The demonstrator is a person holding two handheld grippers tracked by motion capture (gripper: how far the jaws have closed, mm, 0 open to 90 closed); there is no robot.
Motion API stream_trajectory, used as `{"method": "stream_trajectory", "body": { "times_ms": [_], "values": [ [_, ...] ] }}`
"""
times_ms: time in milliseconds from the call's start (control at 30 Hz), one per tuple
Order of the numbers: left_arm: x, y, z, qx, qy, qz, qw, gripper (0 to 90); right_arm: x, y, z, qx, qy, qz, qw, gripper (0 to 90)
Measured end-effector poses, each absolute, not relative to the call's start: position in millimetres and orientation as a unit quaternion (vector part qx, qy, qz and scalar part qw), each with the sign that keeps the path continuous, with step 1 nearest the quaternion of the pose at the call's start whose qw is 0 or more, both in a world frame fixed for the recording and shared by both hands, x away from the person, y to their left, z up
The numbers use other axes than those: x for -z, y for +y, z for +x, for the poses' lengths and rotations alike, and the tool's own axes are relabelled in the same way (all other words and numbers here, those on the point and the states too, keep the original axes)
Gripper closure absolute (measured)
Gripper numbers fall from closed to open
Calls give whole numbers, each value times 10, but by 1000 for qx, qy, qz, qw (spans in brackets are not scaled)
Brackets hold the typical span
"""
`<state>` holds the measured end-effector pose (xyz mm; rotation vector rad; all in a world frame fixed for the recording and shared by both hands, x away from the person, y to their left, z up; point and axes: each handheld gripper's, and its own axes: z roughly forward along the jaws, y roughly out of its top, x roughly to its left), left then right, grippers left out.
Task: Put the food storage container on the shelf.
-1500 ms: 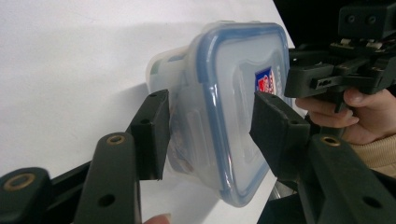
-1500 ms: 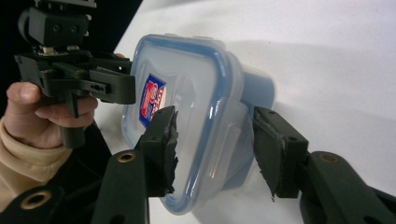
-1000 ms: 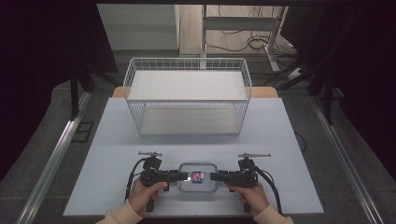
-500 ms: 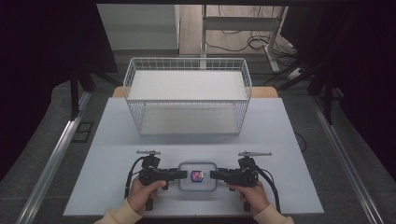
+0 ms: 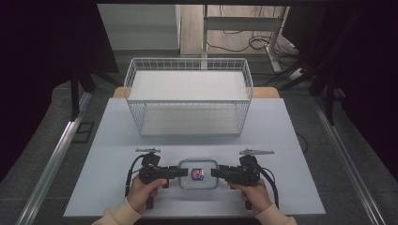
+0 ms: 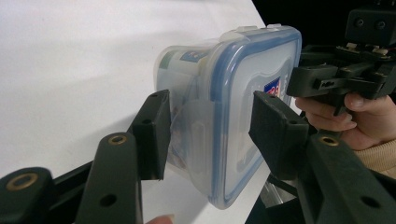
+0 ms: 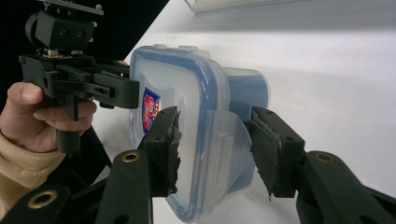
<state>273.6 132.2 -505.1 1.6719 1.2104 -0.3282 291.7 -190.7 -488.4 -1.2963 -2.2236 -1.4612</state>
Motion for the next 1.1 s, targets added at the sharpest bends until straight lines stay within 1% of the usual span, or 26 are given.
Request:
{"method": "stream_trajectory", "body": {
  "times_ms": [400,800,1100],
  "values": [
    [4880,1374,2736,111,488,698,512,493,4746,-1858,2938,504,-751,-419,77,535],
    [4660,1446,2825,83,479,701,523,494,4563,-1788,3053,520,-751,-402,62,535],
    [4331,1511,2939,51,466,700,539,494,4241,-1712,3219,533,-757,-375,40,534]
  ]
}}
